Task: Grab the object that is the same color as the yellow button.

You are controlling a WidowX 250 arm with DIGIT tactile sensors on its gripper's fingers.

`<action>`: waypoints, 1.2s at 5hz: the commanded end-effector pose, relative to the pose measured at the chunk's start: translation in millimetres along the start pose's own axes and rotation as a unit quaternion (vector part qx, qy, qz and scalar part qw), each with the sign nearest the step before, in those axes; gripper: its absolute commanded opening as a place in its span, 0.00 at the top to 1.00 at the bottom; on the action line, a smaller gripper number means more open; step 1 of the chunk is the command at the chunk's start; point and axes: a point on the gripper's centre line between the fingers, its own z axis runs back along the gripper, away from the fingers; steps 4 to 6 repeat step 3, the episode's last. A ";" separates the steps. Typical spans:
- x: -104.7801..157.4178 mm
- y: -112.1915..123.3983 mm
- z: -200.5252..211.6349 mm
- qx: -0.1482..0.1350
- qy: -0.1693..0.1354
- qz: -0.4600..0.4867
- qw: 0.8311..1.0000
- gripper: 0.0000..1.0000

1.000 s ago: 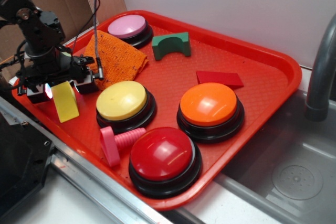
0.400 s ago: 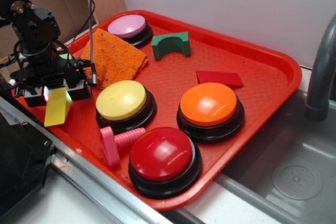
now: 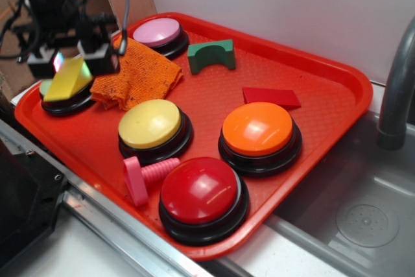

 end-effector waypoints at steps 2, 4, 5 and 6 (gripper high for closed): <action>22.6 -47.9 97.0 -0.096 -0.025 -0.153 0.983 1.00; 24.4 -44.3 92.5 -0.104 -0.010 -0.154 0.983 1.00; 24.4 -44.3 92.5 -0.104 -0.010 -0.154 0.983 1.00; 24.4 -44.3 92.5 -0.104 -0.010 -0.154 0.983 1.00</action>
